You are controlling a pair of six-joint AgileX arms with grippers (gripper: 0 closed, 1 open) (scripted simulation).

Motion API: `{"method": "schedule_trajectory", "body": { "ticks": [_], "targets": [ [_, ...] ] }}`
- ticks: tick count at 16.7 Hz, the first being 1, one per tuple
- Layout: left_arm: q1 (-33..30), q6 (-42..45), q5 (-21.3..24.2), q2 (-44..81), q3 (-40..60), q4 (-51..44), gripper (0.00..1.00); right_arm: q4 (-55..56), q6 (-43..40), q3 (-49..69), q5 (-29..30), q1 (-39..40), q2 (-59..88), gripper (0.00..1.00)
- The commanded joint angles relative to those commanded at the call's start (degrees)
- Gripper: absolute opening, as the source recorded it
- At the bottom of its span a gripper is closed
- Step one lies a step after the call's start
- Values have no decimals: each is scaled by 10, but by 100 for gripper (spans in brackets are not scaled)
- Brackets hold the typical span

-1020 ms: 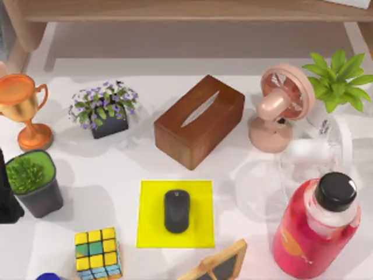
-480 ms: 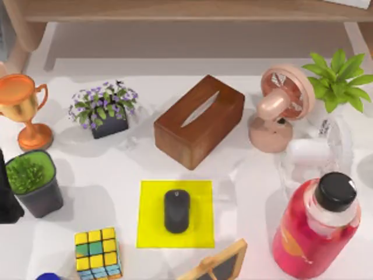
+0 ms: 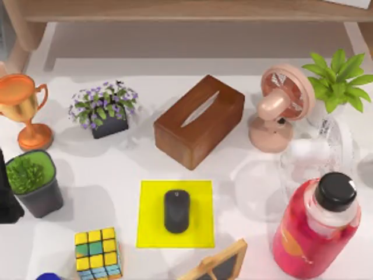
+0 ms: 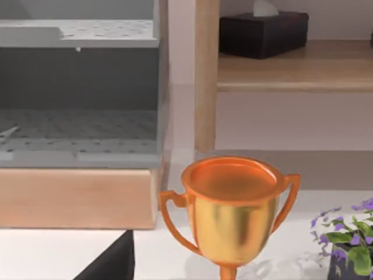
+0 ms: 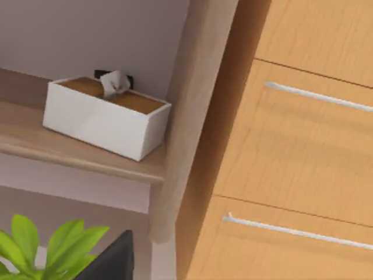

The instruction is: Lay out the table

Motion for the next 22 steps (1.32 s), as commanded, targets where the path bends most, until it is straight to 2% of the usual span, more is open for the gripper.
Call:
{"method": "schedule_trajectory", "body": {
  "ticks": [6,15,18,22],
  "targets": [
    [0,0,0,0,0,0,100,-91,126,-137,5,30,-208,100],
    [-1,0,-1,6,6,0,100,-101,139,-154,5,33,-230,100],
    [-13,0,-12,58,60,-2,100,-101,139,-154,5,33,-230,100],
    [-43,1,-38,211,215,-6,100,-101,139,-154,5,33,-230,100]
  ]
}}
